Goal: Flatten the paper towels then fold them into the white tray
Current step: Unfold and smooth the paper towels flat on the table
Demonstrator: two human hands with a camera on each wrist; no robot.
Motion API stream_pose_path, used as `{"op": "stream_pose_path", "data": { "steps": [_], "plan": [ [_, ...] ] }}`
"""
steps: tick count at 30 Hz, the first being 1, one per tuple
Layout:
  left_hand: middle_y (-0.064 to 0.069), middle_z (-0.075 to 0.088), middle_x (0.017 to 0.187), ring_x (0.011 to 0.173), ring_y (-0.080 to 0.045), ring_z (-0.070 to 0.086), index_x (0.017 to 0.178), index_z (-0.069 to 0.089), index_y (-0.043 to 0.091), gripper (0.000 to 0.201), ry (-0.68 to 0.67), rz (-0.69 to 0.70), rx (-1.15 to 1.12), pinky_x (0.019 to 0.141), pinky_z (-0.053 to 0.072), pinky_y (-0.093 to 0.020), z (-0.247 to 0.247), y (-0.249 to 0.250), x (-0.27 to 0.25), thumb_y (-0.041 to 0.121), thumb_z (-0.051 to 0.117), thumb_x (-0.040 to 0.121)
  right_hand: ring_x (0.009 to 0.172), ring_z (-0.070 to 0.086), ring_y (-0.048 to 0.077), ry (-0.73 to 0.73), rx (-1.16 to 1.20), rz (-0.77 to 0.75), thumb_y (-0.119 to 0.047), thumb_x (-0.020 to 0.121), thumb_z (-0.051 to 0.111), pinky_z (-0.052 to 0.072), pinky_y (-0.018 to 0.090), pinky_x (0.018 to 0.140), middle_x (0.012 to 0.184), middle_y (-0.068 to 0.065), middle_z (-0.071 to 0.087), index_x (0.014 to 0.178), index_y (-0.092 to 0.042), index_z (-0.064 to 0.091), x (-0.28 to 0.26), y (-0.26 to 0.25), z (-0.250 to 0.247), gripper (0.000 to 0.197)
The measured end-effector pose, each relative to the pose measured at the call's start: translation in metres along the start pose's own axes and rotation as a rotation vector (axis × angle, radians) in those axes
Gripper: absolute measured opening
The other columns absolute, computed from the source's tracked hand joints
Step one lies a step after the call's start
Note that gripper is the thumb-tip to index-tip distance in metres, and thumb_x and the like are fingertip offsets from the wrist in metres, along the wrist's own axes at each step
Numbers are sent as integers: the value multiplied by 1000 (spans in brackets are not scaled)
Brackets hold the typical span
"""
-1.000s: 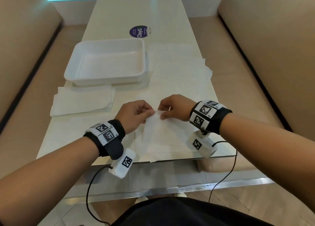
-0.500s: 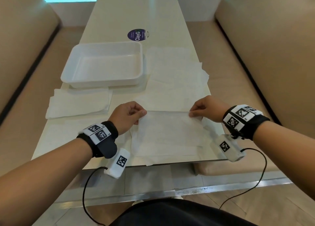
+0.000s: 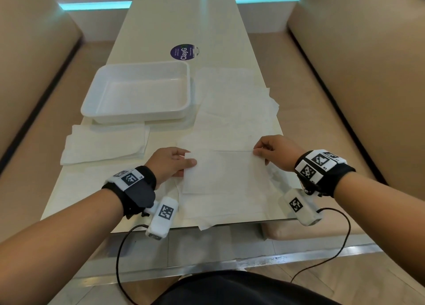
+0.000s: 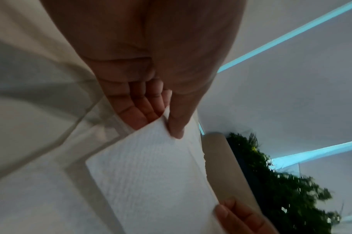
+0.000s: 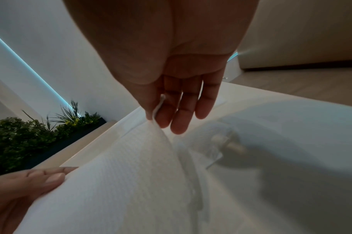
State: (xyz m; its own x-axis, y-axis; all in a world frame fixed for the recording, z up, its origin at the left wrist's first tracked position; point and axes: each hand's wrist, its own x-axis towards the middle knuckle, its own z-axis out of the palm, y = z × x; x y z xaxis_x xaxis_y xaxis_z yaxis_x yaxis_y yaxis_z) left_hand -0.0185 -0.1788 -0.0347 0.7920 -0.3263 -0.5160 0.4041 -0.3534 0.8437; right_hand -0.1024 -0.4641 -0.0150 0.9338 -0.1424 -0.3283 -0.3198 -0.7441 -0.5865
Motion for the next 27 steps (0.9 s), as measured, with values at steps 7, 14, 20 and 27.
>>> {"op": "stream_pose_path", "data": {
  "steps": [7, 14, 20, 27],
  "plan": [
    [-11, 72, 107, 92, -20, 70, 108, 66, 3, 29, -122, -131, -240, 79, 56, -27, -1, 8, -17, 17, 72, 83, 73, 62, 18, 48, 70, -55, -28, 94, 57, 48, 29, 72, 78, 5, 69, 90, -17, 65, -2, -4, 4, 13],
    [-15, 67, 94, 87, -34, 64, 96, 56, 9, 27, 94, 282, 240, 77, 52, -47, -16, 2, -30, 36, 61, 93, 109, 53, 19, 57, 12, -174, -12, 93, 50, 33, 22, 87, 117, 5, 60, 107, -15, 70, 0, -17, 19, 24],
    [-23, 62, 105, 97, -38, 60, 106, 51, 3, 47, 248, 419, 349, 85, 50, -53, -49, 10, -48, 47, 59, 89, 135, 35, 18, -88, -228, -222, -26, 85, 64, 28, 30, 110, 147, -2, 38, 147, -27, 28, -7, -26, 46, 72],
    [-6, 68, 101, 85, -18, 64, 102, 60, 14, 11, 343, 347, 244, 73, 50, -33, -102, 0, -61, 23, 57, 96, 128, 38, 19, -54, -338, -257, -33, 85, 65, 35, 34, 105, 139, -2, 46, 135, -25, 45, -5, -29, 56, 55]
  ]
}}
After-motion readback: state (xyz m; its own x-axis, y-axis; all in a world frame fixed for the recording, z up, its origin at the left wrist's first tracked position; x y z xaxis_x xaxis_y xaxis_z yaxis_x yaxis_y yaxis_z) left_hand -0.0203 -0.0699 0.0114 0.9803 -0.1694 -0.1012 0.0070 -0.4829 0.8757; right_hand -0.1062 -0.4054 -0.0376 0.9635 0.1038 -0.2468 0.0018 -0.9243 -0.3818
